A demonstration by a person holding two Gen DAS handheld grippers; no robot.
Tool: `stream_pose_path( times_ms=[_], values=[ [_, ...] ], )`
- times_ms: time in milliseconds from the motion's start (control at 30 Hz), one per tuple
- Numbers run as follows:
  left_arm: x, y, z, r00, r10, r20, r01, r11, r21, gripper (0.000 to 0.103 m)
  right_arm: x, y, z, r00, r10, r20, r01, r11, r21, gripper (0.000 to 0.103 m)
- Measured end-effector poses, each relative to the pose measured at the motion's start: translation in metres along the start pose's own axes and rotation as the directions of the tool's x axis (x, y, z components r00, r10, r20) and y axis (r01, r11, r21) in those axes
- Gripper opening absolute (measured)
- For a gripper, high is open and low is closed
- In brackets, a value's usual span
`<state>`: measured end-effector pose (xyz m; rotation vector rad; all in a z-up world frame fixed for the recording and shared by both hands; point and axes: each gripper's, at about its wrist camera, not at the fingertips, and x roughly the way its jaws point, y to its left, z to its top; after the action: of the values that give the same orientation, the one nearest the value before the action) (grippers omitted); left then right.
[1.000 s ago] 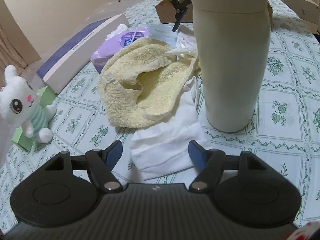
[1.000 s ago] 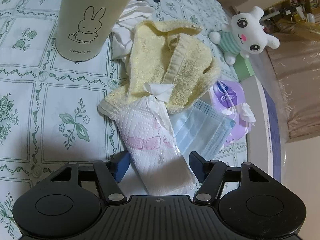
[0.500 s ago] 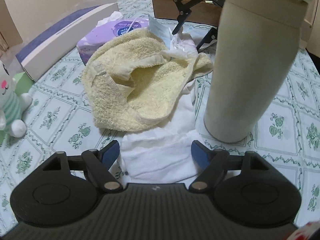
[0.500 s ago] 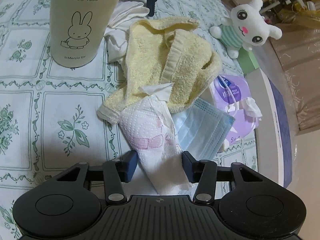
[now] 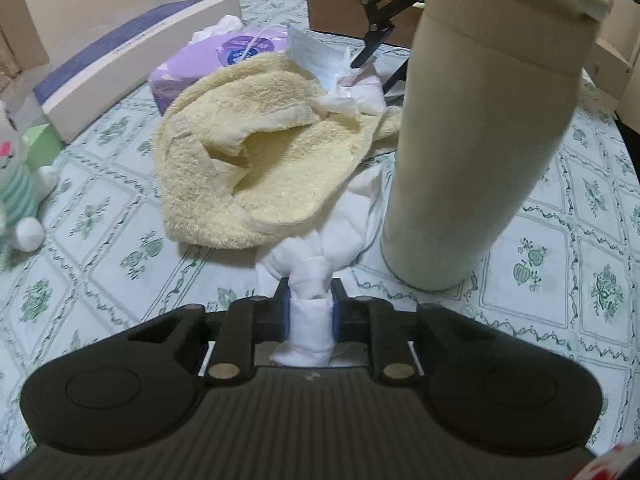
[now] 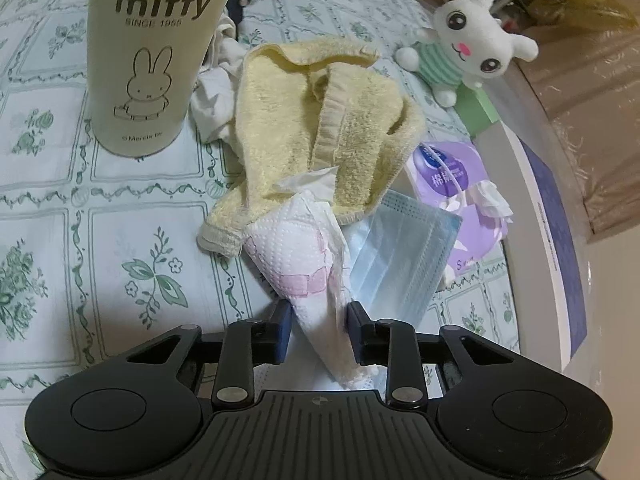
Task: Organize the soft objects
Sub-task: 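Grasp the white cloth with the left tool while the right tool grasps the pink-printed tissue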
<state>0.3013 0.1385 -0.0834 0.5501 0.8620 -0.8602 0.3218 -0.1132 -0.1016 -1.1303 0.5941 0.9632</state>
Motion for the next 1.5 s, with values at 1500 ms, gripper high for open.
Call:
stream_pose_path(
  times_ms=[1500],
  values=[
    [-0.115,-0.172,-0.050,0.906,0.423,-0.006,-0.246,0.515,-0.821,0.014,-0.134,0.101,-0.032,0.998,-0.009,0.060,-0.051,0.416,0.908,0.029]
  ],
)
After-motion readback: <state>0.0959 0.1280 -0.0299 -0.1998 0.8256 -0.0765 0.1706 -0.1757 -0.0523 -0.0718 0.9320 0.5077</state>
